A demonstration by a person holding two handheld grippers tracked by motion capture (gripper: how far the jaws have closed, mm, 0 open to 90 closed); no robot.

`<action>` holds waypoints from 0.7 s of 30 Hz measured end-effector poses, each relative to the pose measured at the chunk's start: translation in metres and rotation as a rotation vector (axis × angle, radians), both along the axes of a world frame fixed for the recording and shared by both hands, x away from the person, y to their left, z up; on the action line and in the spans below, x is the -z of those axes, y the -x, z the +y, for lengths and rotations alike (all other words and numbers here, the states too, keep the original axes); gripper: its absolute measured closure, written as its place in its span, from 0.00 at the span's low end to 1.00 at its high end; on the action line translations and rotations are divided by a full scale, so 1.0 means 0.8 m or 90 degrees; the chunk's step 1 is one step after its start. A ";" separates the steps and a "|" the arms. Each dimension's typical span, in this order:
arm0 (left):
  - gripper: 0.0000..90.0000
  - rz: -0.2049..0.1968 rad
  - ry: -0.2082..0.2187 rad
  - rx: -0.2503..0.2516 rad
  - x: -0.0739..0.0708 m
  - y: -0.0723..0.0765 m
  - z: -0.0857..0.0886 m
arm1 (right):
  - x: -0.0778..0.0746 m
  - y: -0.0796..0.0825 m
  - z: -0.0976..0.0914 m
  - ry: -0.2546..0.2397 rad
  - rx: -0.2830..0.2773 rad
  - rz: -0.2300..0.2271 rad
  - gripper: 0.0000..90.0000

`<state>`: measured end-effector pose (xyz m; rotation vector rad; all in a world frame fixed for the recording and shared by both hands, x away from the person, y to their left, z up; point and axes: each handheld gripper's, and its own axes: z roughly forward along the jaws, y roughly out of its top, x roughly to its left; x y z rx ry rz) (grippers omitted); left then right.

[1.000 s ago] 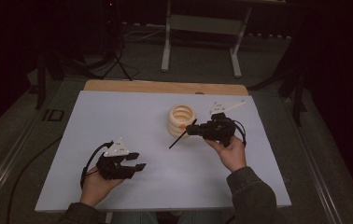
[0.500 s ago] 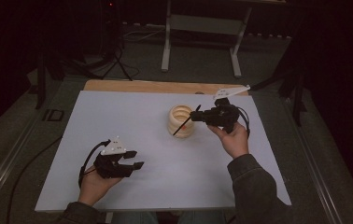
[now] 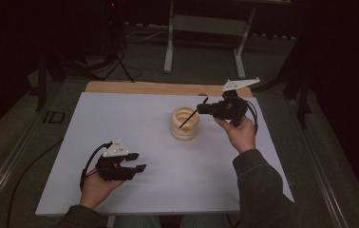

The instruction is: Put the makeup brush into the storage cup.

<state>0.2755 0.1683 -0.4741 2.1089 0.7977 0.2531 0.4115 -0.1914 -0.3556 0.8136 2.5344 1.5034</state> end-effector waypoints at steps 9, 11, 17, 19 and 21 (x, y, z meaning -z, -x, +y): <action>0.53 0.001 0.000 0.000 0.000 -0.001 0.000 | -0.013 -0.013 -0.002 0.003 0.014 -0.008 0.95; 0.52 0.002 0.001 -0.002 0.000 -0.001 0.001 | -0.015 -0.016 -0.003 0.003 0.018 -0.009 0.95; 0.51 0.002 -0.002 -0.002 0.001 -0.002 0.001 | -0.023 -0.027 -0.004 0.005 0.030 -0.014 0.95; 0.51 0.002 -0.003 -0.001 0.001 -0.002 0.001 | -0.025 -0.031 -0.005 0.007 0.034 -0.015 0.95; 0.50 0.001 -0.004 -0.001 0.001 -0.003 0.001 | -0.027 -0.035 -0.006 0.008 0.039 -0.015 0.95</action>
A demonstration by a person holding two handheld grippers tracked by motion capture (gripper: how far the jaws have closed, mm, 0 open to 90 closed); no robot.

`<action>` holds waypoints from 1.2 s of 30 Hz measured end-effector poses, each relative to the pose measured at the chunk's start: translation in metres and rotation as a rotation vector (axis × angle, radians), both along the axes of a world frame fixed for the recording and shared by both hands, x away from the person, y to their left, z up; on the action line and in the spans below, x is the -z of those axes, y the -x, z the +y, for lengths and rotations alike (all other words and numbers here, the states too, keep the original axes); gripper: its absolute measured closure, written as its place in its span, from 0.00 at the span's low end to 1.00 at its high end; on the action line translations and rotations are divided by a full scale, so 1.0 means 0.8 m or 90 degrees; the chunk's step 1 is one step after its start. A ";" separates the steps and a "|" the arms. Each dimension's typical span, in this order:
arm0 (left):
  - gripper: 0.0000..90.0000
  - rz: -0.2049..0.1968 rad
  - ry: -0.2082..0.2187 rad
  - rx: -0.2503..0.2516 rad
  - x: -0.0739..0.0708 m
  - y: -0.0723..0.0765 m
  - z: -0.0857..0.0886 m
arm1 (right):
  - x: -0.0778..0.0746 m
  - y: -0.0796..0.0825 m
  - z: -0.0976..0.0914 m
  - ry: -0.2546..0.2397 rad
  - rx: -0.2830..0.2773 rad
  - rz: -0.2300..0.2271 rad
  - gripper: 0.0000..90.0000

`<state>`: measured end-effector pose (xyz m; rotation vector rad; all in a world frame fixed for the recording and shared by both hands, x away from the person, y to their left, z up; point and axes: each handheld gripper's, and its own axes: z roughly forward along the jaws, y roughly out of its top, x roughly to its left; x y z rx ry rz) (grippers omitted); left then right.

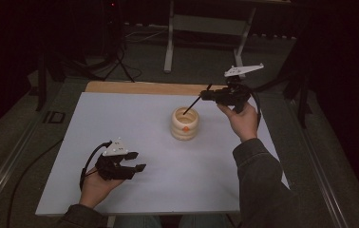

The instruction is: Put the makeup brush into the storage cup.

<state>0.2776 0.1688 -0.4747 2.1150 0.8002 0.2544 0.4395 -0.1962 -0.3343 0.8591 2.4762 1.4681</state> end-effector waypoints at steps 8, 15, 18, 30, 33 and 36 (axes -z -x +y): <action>0.49 0.000 0.001 -0.005 -0.001 0.000 0.002 | -0.001 -0.019 -0.002 0.001 0.022 0.004 0.95; 0.48 0.000 0.001 -0.006 -0.001 0.001 0.004 | 0.012 -0.029 0.001 0.011 0.038 0.015 0.95; 0.48 -0.001 0.000 -0.007 -0.002 0.001 0.004 | 0.015 -0.031 0.002 0.014 0.043 0.018 0.95; 0.48 -0.003 0.001 -0.009 -0.002 0.001 0.005 | 0.029 -0.039 0.004 0.019 0.061 0.031 0.95; 0.48 -0.003 0.002 -0.009 -0.002 0.001 0.005 | 0.032 -0.041 0.006 0.019 0.062 0.031 0.95; 0.47 -0.004 0.002 -0.010 -0.002 0.001 0.005 | 0.038 -0.043 0.007 0.024 0.065 0.036 0.95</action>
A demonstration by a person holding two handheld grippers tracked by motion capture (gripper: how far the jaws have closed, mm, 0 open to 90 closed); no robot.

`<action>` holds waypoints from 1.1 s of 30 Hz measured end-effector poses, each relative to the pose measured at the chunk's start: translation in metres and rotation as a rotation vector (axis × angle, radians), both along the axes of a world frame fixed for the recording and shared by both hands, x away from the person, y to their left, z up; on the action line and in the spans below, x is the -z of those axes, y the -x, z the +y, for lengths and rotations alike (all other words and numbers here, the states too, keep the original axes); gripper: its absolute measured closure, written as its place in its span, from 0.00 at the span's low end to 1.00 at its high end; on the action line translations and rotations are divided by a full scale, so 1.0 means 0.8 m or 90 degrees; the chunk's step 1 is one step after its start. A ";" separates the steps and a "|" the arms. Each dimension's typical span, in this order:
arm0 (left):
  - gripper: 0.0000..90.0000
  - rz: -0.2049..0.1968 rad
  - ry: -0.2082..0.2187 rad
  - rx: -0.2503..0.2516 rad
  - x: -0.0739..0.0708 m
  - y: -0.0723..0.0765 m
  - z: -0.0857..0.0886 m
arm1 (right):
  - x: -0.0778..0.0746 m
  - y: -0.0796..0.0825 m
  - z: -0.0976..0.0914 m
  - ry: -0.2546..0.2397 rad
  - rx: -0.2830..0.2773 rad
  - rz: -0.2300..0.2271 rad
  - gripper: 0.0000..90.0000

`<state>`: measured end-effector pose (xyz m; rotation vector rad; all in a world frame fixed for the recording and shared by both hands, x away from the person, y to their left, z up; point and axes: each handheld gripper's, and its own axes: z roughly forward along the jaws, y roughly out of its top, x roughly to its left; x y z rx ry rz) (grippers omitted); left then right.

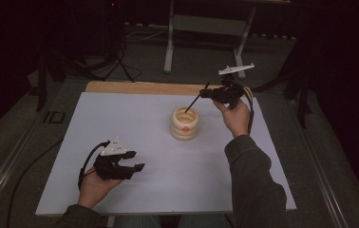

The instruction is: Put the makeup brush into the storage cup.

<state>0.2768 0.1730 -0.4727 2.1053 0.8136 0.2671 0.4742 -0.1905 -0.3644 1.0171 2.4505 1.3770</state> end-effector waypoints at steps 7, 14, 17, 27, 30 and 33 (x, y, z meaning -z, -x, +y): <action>0.47 0.000 0.001 -0.002 0.000 0.000 0.001 | 0.008 -0.003 0.002 0.002 0.006 0.004 0.95; 0.47 -0.002 0.003 -0.003 -0.001 0.000 0.001 | 0.016 -0.005 0.005 0.006 0.009 0.010 0.95; 0.47 -0.003 0.003 -0.003 -0.002 0.000 0.001 | 0.020 -0.006 0.005 0.009 0.011 0.013 0.95; 0.46 -0.003 0.002 -0.004 -0.002 0.000 0.001 | 0.032 -0.007 0.008 0.010 0.013 0.020 0.95; 0.46 -0.004 0.003 -0.005 -0.002 0.000 0.001 | 0.035 -0.007 0.009 0.010 0.013 0.022 0.95; 0.46 -0.004 0.003 -0.005 -0.002 0.000 0.001 | 0.038 -0.007 0.011 0.009 0.013 0.024 0.95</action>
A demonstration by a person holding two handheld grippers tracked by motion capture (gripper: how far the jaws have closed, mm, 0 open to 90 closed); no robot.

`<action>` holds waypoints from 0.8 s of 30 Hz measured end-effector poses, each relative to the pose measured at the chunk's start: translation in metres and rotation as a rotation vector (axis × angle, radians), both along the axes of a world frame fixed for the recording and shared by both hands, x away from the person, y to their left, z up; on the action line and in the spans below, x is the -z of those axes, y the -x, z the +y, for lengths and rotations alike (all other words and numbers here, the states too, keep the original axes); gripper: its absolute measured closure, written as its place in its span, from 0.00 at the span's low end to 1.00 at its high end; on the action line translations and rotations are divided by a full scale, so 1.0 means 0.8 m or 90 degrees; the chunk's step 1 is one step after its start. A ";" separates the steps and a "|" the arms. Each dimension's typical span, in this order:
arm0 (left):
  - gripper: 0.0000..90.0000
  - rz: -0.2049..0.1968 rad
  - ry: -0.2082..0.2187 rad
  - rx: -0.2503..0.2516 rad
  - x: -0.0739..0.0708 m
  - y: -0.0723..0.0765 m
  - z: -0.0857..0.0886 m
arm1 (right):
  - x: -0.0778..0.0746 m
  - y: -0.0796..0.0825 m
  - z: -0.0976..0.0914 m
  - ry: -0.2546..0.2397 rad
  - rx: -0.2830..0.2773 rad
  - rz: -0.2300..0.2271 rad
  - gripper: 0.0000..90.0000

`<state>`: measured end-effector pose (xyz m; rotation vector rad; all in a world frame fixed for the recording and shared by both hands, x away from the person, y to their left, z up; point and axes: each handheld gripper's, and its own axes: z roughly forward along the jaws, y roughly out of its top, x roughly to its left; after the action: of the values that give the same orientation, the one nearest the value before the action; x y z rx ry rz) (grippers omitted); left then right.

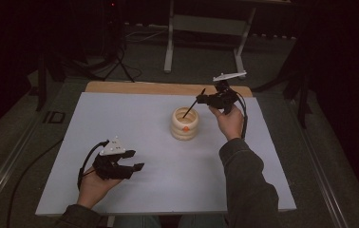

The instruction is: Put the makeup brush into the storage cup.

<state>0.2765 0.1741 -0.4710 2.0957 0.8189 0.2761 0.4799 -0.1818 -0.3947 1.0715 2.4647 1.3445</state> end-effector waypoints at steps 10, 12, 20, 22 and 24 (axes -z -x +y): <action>0.45 0.000 0.001 0.000 0.000 0.000 0.000 | 0.013 -0.001 0.005 0.006 0.001 0.010 0.95; 0.45 0.000 0.001 -0.001 0.000 0.000 0.001 | 0.015 -0.002 0.006 0.007 0.000 0.010 0.95; 0.45 0.000 0.001 -0.002 -0.001 0.000 0.001 | 0.025 -0.002 0.009 0.008 0.001 0.018 0.95; 0.45 0.000 0.002 -0.002 -0.001 0.000 0.001 | 0.028 -0.003 0.010 0.011 0.002 0.020 0.95; 0.45 0.000 0.002 -0.002 -0.001 -0.001 0.001 | 0.031 -0.003 0.010 0.010 0.002 0.021 0.95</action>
<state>0.2770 0.1752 -0.4706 2.0918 0.8221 0.2762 0.4826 -0.1737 -0.4195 1.1022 2.4908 1.3154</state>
